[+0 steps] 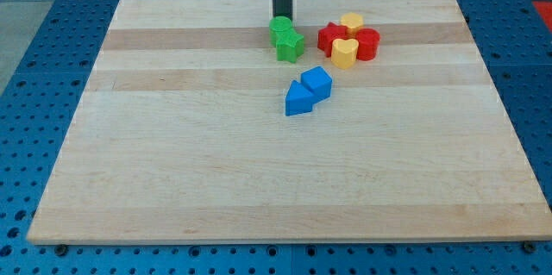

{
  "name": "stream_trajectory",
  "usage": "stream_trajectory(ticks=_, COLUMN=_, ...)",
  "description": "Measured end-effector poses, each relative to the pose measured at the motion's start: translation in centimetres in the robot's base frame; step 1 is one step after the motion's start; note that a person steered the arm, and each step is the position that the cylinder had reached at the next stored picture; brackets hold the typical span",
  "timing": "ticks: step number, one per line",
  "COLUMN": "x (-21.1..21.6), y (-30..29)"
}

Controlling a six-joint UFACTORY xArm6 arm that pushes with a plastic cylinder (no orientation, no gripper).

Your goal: Push the green blocks towards the blue blocks

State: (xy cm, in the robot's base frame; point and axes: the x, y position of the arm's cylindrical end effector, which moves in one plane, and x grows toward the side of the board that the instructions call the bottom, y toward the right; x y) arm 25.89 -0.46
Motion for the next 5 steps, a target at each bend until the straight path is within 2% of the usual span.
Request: stream_trajectory(ticks=5, x=5.2, y=1.1)
